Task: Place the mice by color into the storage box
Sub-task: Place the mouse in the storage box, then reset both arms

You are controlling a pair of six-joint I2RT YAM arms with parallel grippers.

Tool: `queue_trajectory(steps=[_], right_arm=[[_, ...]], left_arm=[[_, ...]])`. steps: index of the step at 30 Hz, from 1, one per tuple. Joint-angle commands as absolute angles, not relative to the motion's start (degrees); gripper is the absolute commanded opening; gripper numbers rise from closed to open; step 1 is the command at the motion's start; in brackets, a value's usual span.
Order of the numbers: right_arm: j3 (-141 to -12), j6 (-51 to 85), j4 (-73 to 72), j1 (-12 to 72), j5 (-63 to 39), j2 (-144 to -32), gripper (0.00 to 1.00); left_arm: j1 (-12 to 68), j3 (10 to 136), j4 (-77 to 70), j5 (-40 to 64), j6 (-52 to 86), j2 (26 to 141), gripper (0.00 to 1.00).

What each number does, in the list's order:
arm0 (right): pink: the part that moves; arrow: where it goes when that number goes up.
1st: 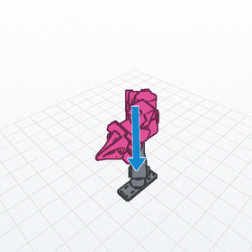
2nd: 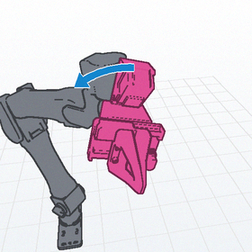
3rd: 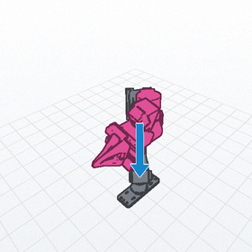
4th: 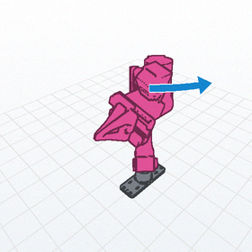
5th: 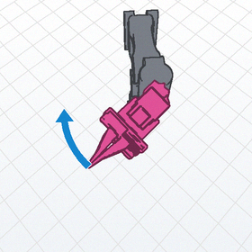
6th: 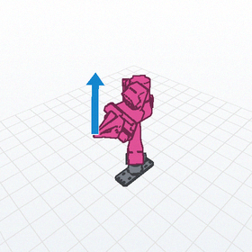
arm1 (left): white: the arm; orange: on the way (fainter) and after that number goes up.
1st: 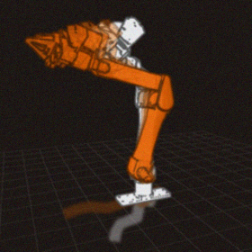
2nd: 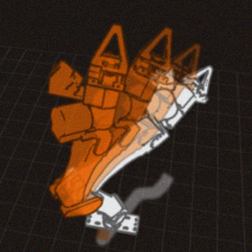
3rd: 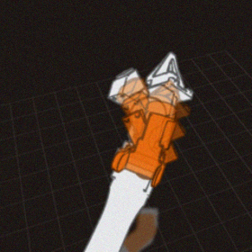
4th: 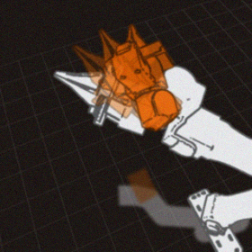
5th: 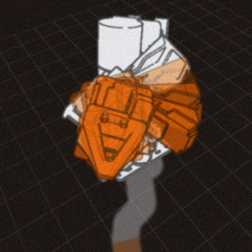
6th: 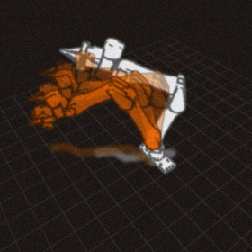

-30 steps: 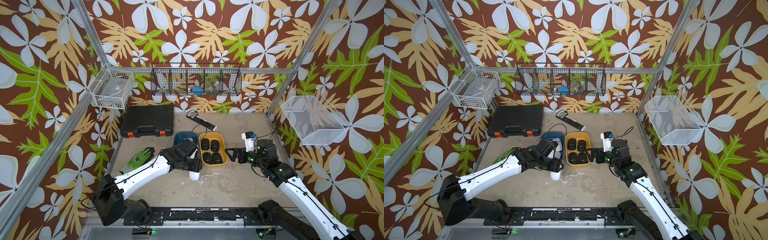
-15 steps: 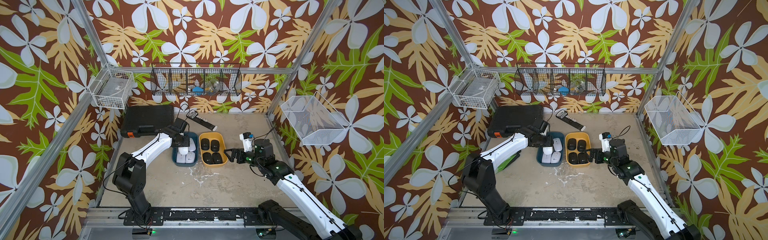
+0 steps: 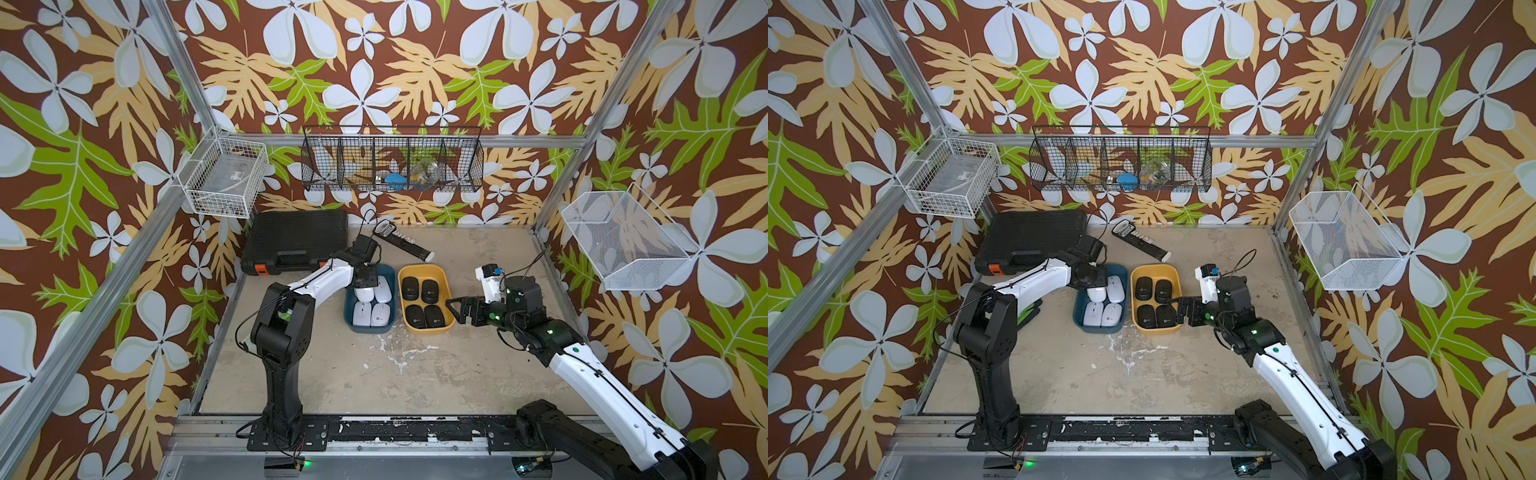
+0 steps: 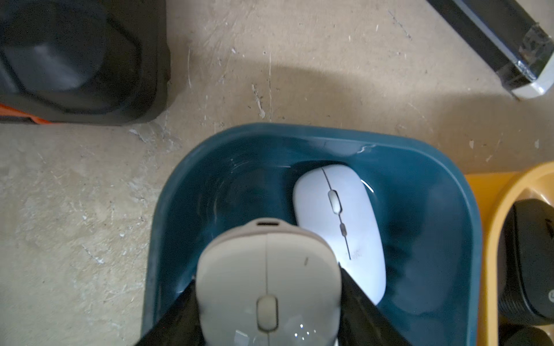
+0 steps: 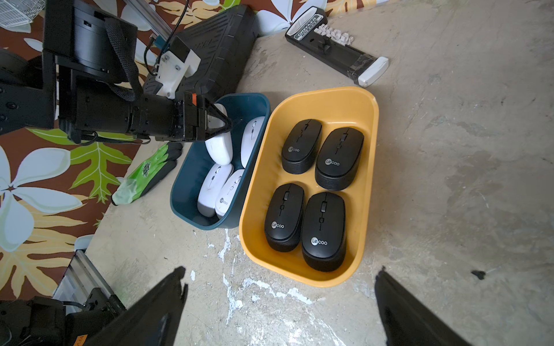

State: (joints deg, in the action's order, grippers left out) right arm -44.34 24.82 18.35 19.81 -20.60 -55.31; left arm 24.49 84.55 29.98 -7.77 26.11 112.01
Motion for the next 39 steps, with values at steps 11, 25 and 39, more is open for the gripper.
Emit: queue_trajectory(steps=[11,25,39], right_arm=[[-43.9,24.0,15.9,19.8,-21.3,-55.9,1.00],[-43.5,25.7,14.7,19.8,-22.1,-55.8,1.00],[-42.4,26.9,12.7,19.8,-22.6,-55.6,1.00]], left_arm=[[24.4,84.1,27.3,-12.0,25.4,115.8,0.50],[24.7,83.5,26.9,-9.9,24.6,115.0,0.85],[25.6,81.5,26.7,-4.5,25.9,102.8,0.89]])
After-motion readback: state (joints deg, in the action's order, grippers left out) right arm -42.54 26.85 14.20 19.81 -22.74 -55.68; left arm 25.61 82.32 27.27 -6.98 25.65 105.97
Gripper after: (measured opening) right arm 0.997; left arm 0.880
